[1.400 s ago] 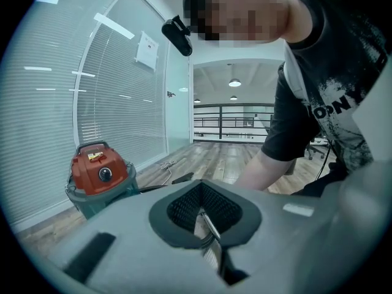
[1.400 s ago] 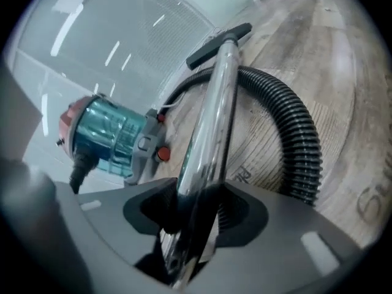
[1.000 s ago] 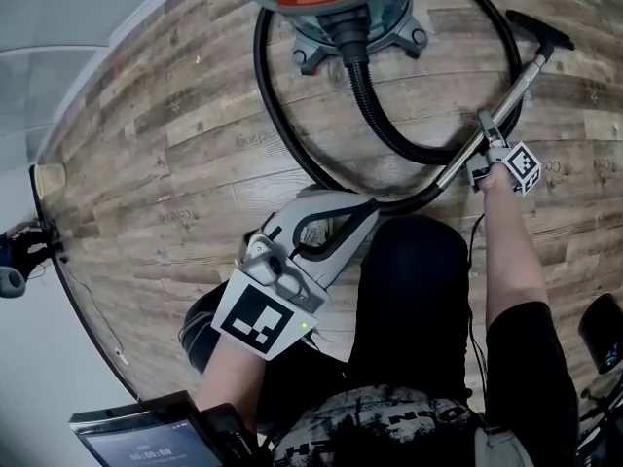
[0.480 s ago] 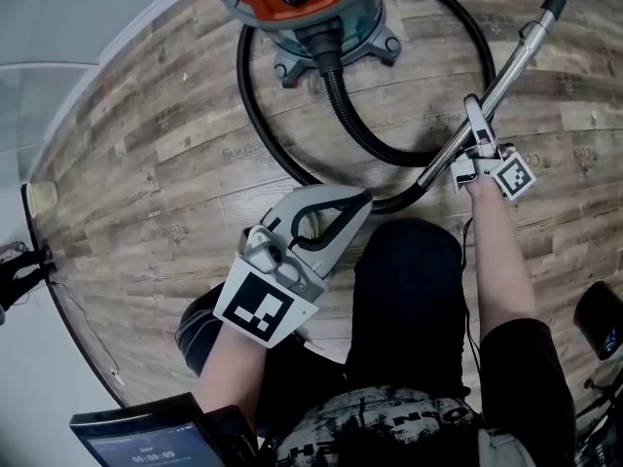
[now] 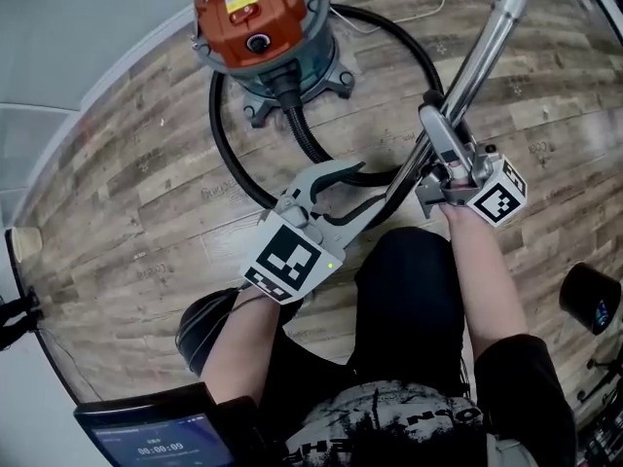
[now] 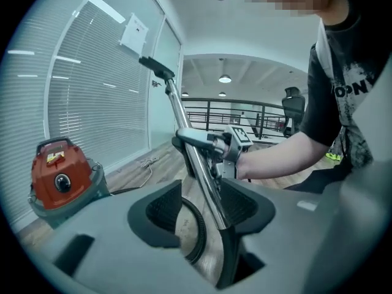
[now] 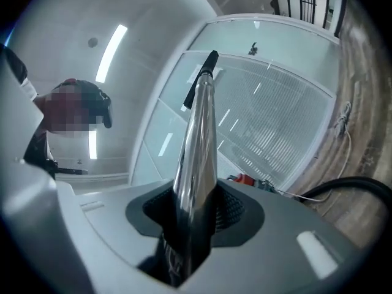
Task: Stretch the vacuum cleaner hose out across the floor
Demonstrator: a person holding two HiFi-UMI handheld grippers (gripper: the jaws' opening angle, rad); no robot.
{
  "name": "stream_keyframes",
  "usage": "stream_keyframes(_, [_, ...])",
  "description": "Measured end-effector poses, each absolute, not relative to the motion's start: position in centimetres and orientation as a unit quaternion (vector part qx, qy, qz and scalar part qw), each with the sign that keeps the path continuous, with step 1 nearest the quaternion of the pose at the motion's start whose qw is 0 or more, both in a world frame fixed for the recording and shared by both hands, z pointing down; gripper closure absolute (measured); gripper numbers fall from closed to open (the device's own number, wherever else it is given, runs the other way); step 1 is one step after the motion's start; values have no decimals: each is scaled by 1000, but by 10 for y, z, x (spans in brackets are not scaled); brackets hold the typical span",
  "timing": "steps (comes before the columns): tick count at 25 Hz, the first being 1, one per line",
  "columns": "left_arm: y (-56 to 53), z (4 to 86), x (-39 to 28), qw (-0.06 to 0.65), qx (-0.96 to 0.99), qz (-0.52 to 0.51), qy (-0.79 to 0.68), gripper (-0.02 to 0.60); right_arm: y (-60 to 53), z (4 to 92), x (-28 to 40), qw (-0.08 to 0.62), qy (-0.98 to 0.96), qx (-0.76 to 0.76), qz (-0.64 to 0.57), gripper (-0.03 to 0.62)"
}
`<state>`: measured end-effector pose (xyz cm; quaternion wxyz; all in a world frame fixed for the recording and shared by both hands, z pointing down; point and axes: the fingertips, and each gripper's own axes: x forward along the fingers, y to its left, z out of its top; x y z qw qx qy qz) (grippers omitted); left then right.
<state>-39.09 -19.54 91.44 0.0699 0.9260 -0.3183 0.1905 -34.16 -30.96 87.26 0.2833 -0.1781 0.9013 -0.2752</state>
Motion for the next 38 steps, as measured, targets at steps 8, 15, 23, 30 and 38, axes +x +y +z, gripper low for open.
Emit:
stream_keyframes(8, [-203, 912, -341, 71, 943, 194, -261, 270, -275, 786, -366, 262, 933, -124, -214, 442])
stream_keyframes(15, [-201, 909, -296, -2, 951, 206, -230, 285, -233, 737, -385, 227, 960, -71, -148, 442])
stream_keyframes(23, [-193, 898, -287, 27, 966, 156, -204, 440, -226, 728, -378, 234, 960, -72, -140, 441])
stream_keyframes(30, [-186, 900, -290, 29, 966, 169, -192, 449, -219, 718, -377, 199, 975, -38, -96, 407])
stream_keyframes(38, [-171, 930, -301, 34, 957, 225, -179, 443, -243, 675, -382, 129, 986, -21, -99, 423])
